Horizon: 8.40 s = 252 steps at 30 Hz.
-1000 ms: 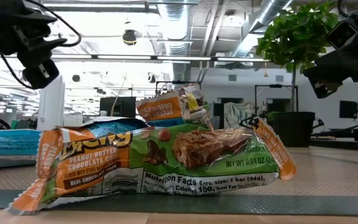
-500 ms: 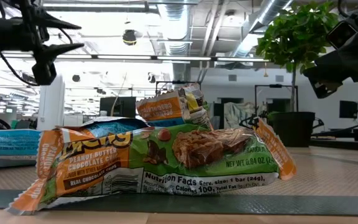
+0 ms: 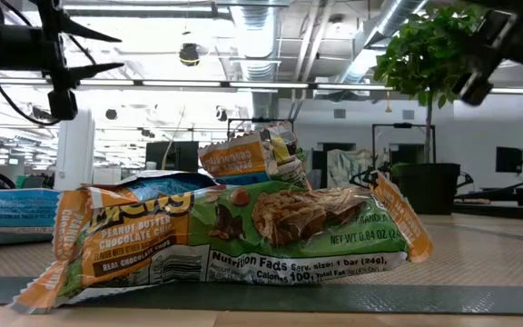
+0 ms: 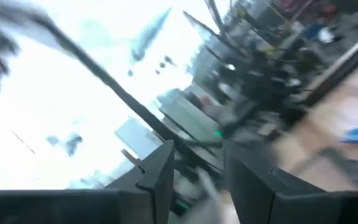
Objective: Pick and place Granola Bars by type
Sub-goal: Put the blue granola bar into the top black bin
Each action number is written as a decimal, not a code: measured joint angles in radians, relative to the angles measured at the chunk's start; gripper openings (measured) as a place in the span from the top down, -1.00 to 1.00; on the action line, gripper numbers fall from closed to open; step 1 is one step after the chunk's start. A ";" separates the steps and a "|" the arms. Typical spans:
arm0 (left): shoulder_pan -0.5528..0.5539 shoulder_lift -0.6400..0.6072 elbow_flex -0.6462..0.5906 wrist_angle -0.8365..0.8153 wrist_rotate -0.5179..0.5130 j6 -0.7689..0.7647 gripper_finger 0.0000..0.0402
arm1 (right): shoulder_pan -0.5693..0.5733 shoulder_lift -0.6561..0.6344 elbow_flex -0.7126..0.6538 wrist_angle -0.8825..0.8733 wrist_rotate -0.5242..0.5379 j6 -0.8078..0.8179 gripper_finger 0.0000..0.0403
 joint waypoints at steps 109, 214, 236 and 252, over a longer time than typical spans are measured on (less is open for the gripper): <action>0.162 0.880 0.766 -1.036 0.134 0.162 0.45 | -0.323 1.913 1.469 -1.032 0.058 -0.741 0.99; 0.164 0.882 0.765 -1.043 0.318 0.332 0.45 | -0.446 1.834 1.470 -1.008 -0.135 -0.029 -0.47; 0.165 0.882 0.765 -1.067 0.339 0.378 0.45 | -0.458 1.978 1.506 -1.048 -0.099 0.089 -0.46; 0.165 0.882 0.765 -1.067 0.352 0.382 0.45 | -0.447 1.987 1.557 -1.072 -0.069 0.052 0.70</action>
